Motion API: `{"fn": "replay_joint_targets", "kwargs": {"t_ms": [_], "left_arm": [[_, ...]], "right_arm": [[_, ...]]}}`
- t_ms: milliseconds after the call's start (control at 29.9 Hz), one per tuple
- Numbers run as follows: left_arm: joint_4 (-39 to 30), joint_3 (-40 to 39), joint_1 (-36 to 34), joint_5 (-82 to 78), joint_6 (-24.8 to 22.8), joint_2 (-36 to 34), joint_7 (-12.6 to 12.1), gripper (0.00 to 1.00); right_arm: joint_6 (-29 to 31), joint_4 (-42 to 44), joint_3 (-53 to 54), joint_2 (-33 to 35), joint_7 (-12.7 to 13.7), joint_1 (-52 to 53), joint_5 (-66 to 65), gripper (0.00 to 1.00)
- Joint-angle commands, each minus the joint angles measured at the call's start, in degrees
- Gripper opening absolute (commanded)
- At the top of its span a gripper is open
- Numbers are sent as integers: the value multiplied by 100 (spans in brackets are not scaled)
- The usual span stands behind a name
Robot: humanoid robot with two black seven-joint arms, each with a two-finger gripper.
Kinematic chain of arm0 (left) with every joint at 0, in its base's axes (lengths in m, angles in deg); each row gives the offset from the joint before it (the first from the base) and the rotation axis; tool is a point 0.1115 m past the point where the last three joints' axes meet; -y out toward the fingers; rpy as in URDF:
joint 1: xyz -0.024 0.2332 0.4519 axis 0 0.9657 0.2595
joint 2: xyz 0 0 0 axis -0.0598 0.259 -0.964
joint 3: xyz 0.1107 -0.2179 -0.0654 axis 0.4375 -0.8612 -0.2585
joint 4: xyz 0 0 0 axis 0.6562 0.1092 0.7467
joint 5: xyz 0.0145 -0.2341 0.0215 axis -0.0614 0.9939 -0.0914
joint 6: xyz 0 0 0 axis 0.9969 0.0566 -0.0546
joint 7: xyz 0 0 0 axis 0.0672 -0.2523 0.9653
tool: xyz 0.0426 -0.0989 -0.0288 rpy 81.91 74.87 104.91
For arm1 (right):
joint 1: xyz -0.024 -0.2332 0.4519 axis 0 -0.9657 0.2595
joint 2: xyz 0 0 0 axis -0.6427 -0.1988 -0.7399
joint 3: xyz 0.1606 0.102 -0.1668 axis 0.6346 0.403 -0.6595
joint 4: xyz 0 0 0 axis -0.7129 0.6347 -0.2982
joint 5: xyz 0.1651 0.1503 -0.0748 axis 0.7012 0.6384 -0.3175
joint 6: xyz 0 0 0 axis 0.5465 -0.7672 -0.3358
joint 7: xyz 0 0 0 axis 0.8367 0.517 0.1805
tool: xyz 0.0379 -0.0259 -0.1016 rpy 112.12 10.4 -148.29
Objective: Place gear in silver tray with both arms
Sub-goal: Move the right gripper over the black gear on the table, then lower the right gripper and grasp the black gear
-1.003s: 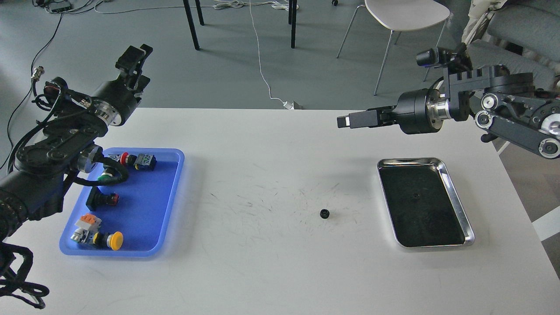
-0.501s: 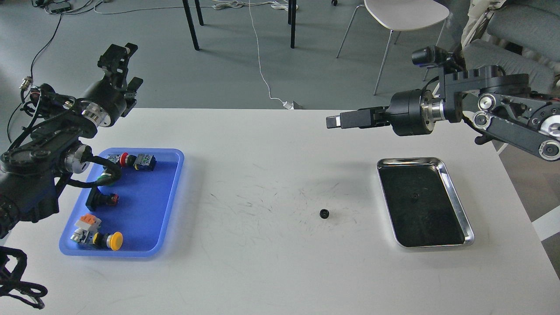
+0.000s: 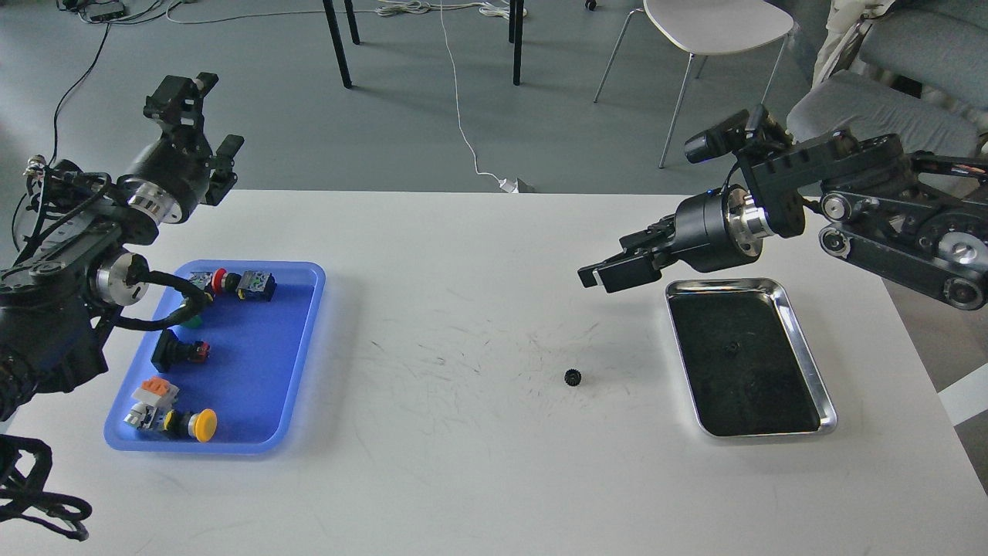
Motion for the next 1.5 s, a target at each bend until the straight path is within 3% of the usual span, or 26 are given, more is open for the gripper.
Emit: {"fn": "replay_joint_targets", "kwargs": {"t_ms": [0, 267, 434, 668, 1069, 1470], "left_arm": [[28, -22, 55, 411, -315, -51, -104, 98], [371, -101, 116, 710, -315, 2, -473, 98], [511, -163, 239, 754, -315, 46, -491, 98], [512, -373, 354, 807, -315, 46, -438, 98], [512, -681, 494, 930, -315, 46, -403, 98], [512, -681, 529, 1009, -315, 20, -78, 98]], "right_arm": [[0, -111, -315, -4, -124, 189, -204, 97], [0, -164, -825, -338, -168, 304, -529, 96], [0, -120, -1115, -601, -186, 295, -608, 95], [0, 283, -1476, -891, -186, 234, -696, 84], [0, 855, -1678, -1586, -186, 111, -696, 80], [0, 1233, -1670, -2034, -186, -74, -696, 74]]}}
